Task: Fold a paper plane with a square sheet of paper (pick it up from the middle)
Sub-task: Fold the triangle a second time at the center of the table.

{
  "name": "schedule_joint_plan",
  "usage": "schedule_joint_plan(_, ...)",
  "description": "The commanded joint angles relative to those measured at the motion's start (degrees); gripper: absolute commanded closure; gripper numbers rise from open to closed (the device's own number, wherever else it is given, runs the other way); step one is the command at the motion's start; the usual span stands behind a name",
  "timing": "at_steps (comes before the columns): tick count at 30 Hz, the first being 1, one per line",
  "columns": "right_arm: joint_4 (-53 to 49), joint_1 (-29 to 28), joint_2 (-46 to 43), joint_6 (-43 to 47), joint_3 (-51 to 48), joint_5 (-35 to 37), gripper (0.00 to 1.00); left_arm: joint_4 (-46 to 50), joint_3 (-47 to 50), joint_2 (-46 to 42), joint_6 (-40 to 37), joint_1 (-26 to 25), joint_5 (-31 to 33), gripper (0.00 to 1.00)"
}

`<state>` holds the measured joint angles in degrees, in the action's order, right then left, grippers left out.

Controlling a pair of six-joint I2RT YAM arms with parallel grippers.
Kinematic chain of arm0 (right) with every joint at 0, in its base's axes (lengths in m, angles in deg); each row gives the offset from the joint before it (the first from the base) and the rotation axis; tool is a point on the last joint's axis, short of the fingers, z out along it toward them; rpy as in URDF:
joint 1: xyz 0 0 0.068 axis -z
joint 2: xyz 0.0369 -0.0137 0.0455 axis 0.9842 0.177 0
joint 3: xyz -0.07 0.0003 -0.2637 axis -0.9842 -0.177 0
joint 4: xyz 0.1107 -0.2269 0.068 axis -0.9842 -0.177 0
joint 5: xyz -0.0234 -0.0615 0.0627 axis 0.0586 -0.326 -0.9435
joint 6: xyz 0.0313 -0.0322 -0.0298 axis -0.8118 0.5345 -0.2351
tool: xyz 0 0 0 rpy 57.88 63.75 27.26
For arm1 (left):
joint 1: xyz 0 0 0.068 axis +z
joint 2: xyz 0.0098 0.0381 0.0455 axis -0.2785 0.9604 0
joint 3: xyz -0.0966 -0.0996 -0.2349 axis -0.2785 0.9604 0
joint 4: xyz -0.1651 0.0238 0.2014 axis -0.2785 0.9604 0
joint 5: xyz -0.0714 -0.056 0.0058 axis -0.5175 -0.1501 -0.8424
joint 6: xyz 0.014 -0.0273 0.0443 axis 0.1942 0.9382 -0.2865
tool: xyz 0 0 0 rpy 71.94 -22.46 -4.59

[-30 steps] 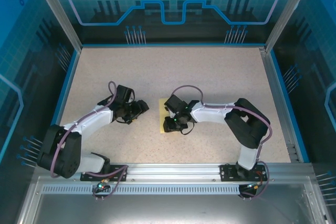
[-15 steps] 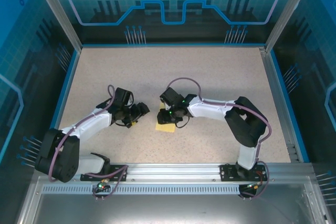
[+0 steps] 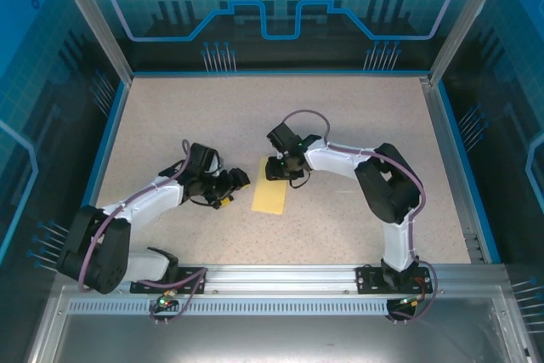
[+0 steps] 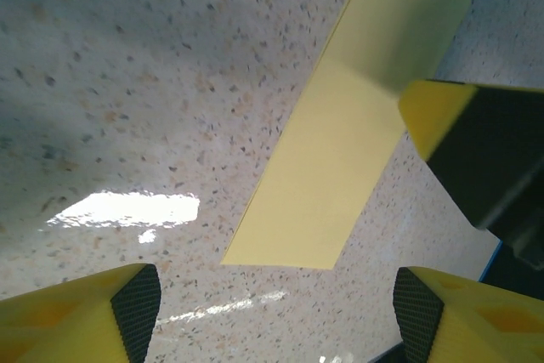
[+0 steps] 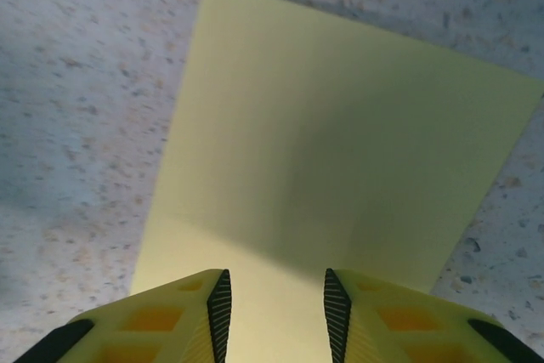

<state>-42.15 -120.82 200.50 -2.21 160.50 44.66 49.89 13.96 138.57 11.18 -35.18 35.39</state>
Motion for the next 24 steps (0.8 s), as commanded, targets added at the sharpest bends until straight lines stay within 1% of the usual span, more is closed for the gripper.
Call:
schedule_joint_plan(1, -2.3, 1.2, 1.4, 0.1, 1.2, 1.4, 0.62, 0.0, -1.6, 1.7, -0.1, -1.5, -2.8, 0.23)
schedule_joint_plan(4, -1.0, 1.9, 1.8, -0.6, -0.4, 0.0, 0.61, -0.8, -2.0, 3.4, 0.7, -2.5, -3.5, 0.23)
schedule_joint_plan(8, 4.2, 4.0, 1.8, -2.6, -5.1, -6.7, 0.61, -1.5, -2.7, 5.4, 1.4, -4.3, -4.4, 0.23)
schedule_joint_plan(12, 7.7, 5.7, 1.7, -3.8, -8.4, -10.7, 0.61, -2.4, -3.4, 7.1, 2.0, -5.7, -5.0, 0.23)
schedule_joint_plan(22, 8.5, 7.3, 1.6, -3.9, -9.9, -12.6, 0.61, -0.4, -6.9, 12.1, 2.0, -8.1, -3.1, 0.24)
schedule_joint_plan(24, 8.8, 7.6, 1.6, -3.9, -10.1, -13.1, 0.61, 1.2, -7.6, 12.5, 1.8, -8.3, -1.6, 0.24)
